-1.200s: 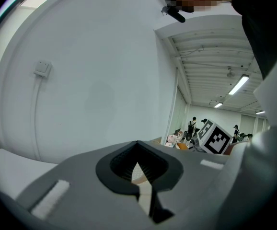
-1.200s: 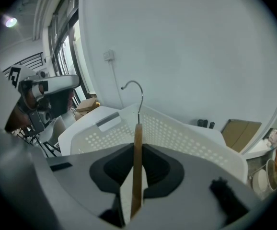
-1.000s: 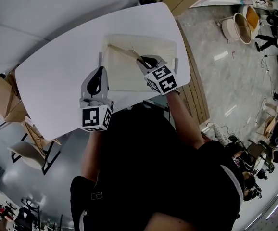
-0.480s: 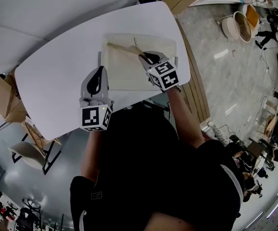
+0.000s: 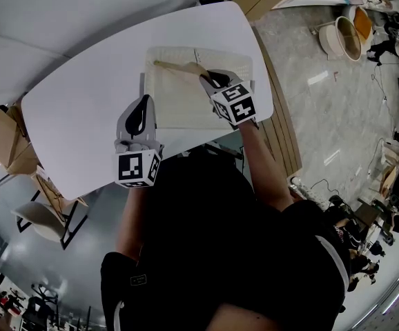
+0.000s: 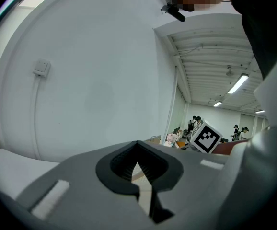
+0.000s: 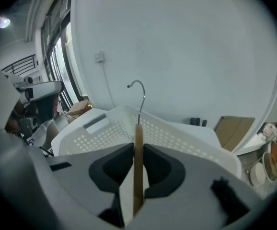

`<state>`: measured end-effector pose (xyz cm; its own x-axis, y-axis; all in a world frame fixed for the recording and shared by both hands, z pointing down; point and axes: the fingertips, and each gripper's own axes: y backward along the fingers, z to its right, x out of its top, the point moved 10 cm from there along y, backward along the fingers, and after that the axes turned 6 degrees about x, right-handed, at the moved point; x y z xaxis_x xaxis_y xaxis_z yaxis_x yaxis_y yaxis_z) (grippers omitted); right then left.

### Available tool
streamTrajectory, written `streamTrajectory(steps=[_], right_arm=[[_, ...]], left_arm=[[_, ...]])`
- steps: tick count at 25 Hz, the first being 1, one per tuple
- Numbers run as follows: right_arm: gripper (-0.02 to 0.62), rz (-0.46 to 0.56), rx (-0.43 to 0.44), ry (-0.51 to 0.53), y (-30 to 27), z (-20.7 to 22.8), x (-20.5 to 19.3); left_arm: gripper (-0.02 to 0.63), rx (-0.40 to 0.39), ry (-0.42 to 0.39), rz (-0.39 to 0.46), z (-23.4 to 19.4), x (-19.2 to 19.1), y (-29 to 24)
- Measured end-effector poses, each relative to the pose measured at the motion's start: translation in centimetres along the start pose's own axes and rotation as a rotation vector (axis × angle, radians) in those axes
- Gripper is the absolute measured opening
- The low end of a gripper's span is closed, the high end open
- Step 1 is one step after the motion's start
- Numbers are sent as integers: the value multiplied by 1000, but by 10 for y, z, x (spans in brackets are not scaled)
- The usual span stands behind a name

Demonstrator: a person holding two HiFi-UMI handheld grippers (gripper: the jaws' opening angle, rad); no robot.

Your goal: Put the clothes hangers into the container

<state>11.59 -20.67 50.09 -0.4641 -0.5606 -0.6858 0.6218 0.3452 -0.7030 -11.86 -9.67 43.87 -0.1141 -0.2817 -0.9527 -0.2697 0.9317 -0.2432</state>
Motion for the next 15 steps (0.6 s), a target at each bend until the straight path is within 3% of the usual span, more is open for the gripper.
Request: streamTrajectory(steps=[15], right_arm=[[140, -13, -27, 21, -4, 5, -3]], left_arm=[[8, 4, -1, -1, 2, -3, 7]])
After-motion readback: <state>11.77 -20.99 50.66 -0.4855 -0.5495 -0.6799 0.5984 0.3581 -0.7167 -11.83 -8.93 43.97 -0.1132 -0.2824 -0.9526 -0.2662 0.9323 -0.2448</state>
